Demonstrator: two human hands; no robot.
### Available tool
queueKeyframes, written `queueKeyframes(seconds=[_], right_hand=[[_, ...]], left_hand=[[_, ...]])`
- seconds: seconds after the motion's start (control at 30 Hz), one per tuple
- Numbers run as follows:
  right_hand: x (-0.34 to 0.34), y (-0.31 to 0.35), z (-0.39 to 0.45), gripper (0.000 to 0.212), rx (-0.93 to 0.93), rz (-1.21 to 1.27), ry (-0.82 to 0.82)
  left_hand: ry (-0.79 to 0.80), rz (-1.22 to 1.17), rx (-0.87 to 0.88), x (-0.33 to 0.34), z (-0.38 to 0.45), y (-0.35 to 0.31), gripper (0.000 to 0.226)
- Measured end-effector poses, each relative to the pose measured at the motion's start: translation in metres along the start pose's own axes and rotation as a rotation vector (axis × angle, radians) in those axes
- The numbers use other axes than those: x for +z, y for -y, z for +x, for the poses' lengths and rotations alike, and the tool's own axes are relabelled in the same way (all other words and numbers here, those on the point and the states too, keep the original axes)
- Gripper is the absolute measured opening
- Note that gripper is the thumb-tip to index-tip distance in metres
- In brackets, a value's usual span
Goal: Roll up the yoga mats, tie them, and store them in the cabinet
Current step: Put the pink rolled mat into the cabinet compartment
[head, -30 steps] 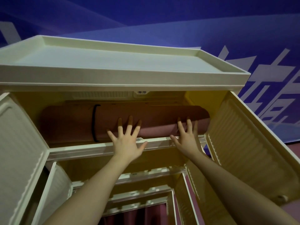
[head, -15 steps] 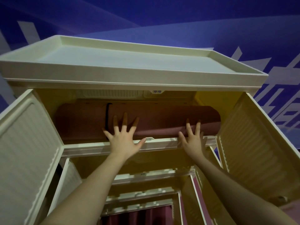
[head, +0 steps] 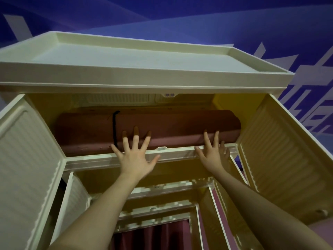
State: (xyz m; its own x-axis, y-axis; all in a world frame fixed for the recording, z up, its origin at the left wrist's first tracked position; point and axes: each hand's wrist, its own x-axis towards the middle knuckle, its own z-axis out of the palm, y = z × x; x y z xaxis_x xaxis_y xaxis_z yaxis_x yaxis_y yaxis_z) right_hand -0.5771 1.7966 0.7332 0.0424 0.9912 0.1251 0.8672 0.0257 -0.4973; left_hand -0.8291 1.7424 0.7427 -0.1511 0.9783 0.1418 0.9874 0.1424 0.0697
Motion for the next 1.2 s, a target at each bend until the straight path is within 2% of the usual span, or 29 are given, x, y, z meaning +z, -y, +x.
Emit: queueKeyframes(seconds=[0.13,0.23,0.33,0.43,0.6,0.87,1.1,1.2], right_hand=[[-0.001,0.008,-0.016,0.071,-0.041,-0.156,-0.057],[-0.001,0.033,-0.021,0.066,-0.202,-0.34,-0.084],[0.002,0.057,-0.017,0.063,-0.299,-0.381,-0.072],[0.003,0.062,-0.014,0.063,-0.282,-0.424,-0.003],[-0.002,0.056,-0.022,0.066,-0.283,-0.455,0.042],[-0.033,0.066,-0.021,0.065,-0.312,-0.464,0.184],[-0.056,0.07,-0.082,0.061,-0.538,-0.427,0.113],[-0.065,0.082,-0.117,0.06,-0.643,-0.353,0.062]], left_hand=[[-0.002,-0.002,0.014,0.0,-0.01,0.003,0.083],[0.004,0.001,0.025,-0.002,-0.015,0.005,0.081],[-0.012,0.03,0.09,-0.013,-0.012,0.015,0.074],[-0.105,0.071,0.104,-0.035,0.001,0.041,0.076],[0.021,0.099,-0.011,-0.034,-0.007,0.058,0.071],[-0.018,-0.038,-0.054,-0.048,-0.029,0.045,0.059],[-0.177,-0.004,-0.018,-0.084,-0.118,0.026,0.055],[-0.323,0.037,-0.031,-0.112,-0.162,0.024,0.054]])
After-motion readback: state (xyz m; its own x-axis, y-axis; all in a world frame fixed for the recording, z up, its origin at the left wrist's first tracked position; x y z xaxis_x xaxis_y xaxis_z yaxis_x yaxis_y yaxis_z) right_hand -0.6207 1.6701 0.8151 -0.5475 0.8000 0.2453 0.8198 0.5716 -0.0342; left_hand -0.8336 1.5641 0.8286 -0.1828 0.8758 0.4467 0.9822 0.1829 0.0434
